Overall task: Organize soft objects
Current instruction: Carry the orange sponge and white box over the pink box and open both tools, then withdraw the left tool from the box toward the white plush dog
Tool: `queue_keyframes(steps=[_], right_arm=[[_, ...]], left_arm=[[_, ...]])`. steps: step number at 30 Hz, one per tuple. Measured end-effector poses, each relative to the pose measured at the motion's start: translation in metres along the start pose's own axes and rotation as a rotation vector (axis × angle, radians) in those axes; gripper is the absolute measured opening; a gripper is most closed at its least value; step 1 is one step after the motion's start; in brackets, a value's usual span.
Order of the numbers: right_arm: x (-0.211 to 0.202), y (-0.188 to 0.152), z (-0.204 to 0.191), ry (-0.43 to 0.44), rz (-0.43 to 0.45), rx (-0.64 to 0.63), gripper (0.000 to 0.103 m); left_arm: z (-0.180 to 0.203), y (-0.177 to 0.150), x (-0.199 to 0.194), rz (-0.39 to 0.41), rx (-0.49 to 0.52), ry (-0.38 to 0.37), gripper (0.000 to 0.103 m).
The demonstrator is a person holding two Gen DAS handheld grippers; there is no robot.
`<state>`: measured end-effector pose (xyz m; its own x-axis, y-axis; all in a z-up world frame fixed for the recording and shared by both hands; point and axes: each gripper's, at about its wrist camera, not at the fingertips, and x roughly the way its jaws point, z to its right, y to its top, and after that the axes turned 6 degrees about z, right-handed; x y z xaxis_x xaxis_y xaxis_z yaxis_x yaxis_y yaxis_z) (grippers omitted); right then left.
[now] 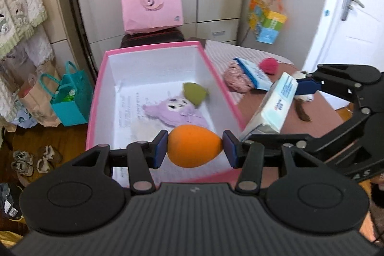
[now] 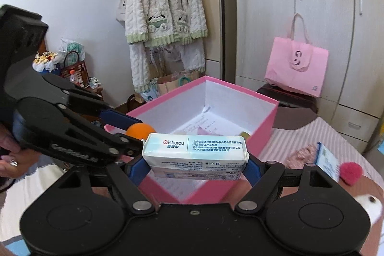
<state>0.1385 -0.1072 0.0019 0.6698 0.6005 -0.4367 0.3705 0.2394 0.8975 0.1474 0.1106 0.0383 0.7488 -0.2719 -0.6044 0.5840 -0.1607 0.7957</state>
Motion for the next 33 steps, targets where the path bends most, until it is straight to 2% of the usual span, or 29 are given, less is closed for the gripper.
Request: queue_keyframes(steps=[4,10,14,17,18,19,21,23,25,33], right_arm=[[0.031,0.011,0.003,0.019,-0.019,-0.019,0.083],[0.084,0.015,0.016,0.083,-0.101,-0.035,0.083],[0.106,0.011,0.016,0.096,-0.154,-0.06,0.083],[0.116,0.008,0.015,0.094,-0.18,-0.079,0.084],[0.118,0.009,0.015,0.092,-0.185,-0.085,0.085],[0.12,0.008,0.014,0.089,-0.192,-0.092,0.086],[0.121,0.007,0.013,0.086,-0.2,-0.106,0.088],[0.118,0.006,0.01,0.068,-0.19,-0.119,0.09],[0.112,0.006,0.009,0.054,-0.178,-0.127,0.095],[0.077,0.01,0.002,0.006,-0.151,-0.14,0.095]], left_arm=[[-0.026,0.005,0.025,-0.003,-0.042,0.044,0.048],[-0.055,0.0,0.071,-0.084,-0.076,0.057,0.048],[-0.057,-0.003,0.083,-0.102,-0.031,0.076,0.049],[-0.057,0.0,0.086,-0.105,-0.006,0.083,0.052],[-0.057,0.0,0.087,-0.109,0.002,0.083,0.056],[-0.057,0.0,0.087,-0.107,0.011,0.087,0.058],[-0.053,-0.001,0.084,-0.084,0.052,0.129,0.072],[-0.052,-0.003,0.079,-0.05,0.084,0.161,0.081],[-0.051,-0.003,0.07,-0.039,0.091,0.147,0.082],[-0.033,-0.002,0.027,-0.005,0.122,0.099,0.087]])
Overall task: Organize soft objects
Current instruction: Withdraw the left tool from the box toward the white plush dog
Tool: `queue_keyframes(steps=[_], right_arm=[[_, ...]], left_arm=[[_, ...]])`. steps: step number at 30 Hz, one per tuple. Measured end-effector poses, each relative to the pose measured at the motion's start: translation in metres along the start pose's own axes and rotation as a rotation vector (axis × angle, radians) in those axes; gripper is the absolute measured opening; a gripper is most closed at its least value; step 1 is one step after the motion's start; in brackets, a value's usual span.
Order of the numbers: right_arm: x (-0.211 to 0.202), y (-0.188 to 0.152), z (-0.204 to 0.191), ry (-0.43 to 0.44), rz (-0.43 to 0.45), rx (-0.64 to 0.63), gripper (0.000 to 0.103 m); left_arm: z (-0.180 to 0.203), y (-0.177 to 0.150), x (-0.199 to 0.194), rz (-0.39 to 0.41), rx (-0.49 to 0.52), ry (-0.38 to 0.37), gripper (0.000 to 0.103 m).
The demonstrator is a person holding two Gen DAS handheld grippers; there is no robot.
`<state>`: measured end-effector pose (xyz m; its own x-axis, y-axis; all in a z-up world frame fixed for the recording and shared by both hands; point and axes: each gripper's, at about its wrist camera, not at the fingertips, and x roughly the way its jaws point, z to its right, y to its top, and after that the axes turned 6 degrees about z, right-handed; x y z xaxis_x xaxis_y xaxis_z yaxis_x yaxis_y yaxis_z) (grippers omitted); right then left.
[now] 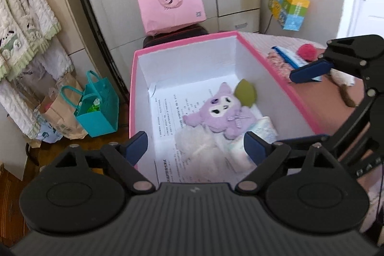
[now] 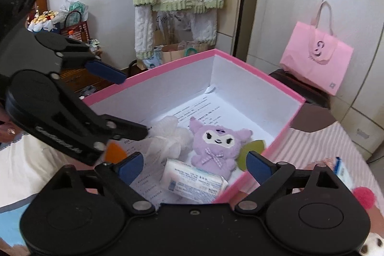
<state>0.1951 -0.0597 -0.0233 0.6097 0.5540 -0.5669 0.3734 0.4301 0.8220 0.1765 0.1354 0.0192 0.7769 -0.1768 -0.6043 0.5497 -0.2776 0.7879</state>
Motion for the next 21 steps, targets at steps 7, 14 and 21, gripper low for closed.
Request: queue_keyframes(steps=[7,14,21], right_arm=[[-0.041,-0.006,-0.011,-0.036,0.011,-0.026,0.095],[-0.08,-0.015,-0.017,-0.039,0.004,-0.006,0.095],[-0.116,-0.027,-0.02,-0.07,0.007,-0.003,0.095]], left_arm=[[0.019,0.0,-0.051,0.073,0.039,-0.018,0.092],[0.041,-0.006,-0.09,0.103,0.073,-0.064,0.094],[0.064,-0.013,-0.111,0.102,0.104,-0.113,0.095]])
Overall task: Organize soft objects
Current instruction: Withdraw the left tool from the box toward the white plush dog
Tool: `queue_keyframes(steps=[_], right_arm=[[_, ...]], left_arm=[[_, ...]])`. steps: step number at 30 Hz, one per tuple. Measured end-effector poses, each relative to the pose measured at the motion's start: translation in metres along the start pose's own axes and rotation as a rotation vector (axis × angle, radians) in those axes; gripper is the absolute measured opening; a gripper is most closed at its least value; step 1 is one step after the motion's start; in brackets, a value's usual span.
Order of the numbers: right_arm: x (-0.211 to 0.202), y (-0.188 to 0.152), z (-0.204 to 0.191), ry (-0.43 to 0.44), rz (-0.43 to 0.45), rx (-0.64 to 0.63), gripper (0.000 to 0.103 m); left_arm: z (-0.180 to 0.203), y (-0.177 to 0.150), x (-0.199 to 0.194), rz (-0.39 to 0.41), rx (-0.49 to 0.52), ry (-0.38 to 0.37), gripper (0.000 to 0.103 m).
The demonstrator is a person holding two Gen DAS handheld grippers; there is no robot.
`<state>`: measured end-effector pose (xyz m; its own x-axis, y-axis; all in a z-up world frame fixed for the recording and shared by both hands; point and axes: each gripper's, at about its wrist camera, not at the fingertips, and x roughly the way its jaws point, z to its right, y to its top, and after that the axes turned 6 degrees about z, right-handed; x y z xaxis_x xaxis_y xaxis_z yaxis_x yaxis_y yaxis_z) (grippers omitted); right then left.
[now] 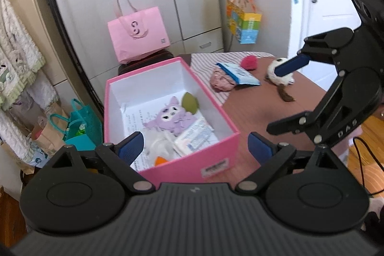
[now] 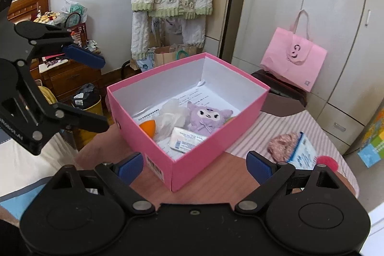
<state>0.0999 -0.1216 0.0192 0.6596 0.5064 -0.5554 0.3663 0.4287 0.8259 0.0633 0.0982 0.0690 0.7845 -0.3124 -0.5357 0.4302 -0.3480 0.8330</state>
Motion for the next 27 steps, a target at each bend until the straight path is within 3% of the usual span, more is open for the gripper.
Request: queue_keyframes(steps=[8,15,17,22,27], right_arm=[[-0.038,-0.027,0.009,-0.028,0.02,0.008,0.095],[-0.057,-0.068,0.033,-0.058,0.041,0.062,0.095],[-0.06,-0.082,0.046,-0.066,0.059,0.096,0.095],[-0.057,-0.12,0.087,-0.121,0.132,0.232,0.095],[-0.049,-0.152,0.127,-0.188,0.233,0.378,0.095]], left_arm=[[0.031,-0.001,0.0,-0.017,0.014,-0.062,0.099],[0.064,0.008,0.027,-0.08,0.011,-0.095,0.103],[0.074,0.01,0.039,-0.091,0.006,-0.095,0.103],[0.091,0.017,0.068,-0.116,-0.057,-0.2,0.103],[0.106,0.028,0.095,-0.09,-0.093,-0.262,0.101]])
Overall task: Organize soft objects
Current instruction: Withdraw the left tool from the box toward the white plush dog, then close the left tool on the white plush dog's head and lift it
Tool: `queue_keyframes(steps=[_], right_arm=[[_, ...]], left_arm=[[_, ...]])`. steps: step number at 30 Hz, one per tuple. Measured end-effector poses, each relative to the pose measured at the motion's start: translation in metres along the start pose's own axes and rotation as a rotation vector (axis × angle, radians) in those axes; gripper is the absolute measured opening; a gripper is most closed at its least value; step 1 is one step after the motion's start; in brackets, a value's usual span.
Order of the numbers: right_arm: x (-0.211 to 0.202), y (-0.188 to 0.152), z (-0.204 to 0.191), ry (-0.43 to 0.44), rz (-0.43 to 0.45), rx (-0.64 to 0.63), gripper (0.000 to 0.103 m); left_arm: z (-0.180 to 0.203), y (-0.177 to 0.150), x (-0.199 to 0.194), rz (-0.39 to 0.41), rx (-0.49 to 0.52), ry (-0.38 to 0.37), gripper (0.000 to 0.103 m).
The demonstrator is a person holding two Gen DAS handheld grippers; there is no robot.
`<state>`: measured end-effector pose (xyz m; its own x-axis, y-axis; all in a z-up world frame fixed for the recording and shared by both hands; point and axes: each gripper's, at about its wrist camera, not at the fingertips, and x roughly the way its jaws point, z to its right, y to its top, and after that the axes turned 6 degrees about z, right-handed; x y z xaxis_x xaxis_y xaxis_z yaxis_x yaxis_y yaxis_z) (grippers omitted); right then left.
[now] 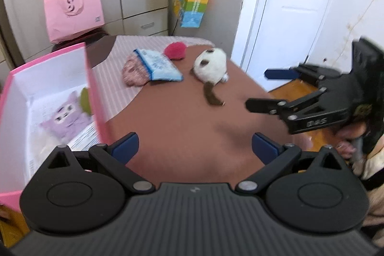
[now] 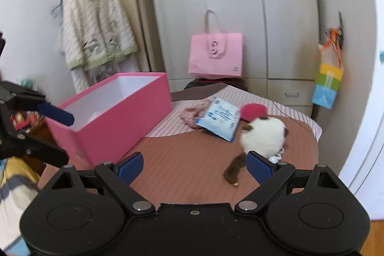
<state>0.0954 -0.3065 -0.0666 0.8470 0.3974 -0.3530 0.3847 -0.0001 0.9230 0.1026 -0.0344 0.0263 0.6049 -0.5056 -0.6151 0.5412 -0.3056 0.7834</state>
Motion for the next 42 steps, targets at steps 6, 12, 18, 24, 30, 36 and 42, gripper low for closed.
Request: queue_keyframes(steps=[6,12,18,24,30,36,42], right_arm=[[0.029,-0.013,0.033,-0.058,0.014,0.014,0.094],[0.064,-0.018,0.065,-0.078,-0.04,0.073,0.09],[0.107,-0.019,0.089,-0.108,-0.07,0.194,0.089],[0.129,-0.022,0.096,-0.163,-0.085,0.195,0.088],[0.139,-0.023,0.094,-0.157,-0.092,0.15,0.088],[0.143,-0.02,0.087,-0.202,-0.085,0.085,0.088],[0.145,-0.018,0.082,-0.214,-0.068,0.044,0.073]], left_arm=[[0.007,0.013,0.037,0.032,-0.007,-0.041,0.101],[0.012,0.021,0.085,0.073,0.015,-0.038,0.099],[0.01,0.038,0.129,0.131,-0.008,0.006,0.099],[0.004,0.054,0.173,0.136,-0.103,-0.06,0.098],[0.01,0.06,0.22,0.114,-0.141,-0.084,0.087],[0.008,0.057,0.243,0.106,-0.158,-0.042,0.082],[0.004,0.053,0.257,0.058,-0.211,-0.088,0.057]])
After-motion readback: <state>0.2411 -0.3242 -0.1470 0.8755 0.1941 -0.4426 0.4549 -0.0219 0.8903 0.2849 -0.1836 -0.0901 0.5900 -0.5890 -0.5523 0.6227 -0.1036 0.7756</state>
